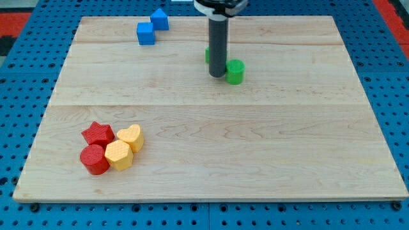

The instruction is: Slide the green circle towards the center right of the board

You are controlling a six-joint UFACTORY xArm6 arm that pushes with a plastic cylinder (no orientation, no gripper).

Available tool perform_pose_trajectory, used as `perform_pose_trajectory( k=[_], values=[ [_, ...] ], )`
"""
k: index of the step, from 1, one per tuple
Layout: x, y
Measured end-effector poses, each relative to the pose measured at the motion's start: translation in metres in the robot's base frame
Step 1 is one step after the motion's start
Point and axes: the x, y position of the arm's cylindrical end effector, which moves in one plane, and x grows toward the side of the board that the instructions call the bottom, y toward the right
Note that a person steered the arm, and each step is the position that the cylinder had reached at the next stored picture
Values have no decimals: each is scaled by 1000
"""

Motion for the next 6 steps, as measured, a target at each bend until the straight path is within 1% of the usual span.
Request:
perform_pose_trajectory(
  k=[1,2,3,4,5,6],
  values=[
    [27,5],
    [20,-39],
    [-12,-26],
    [-18,10],
    [11,86],
    [33,123]
  ],
)
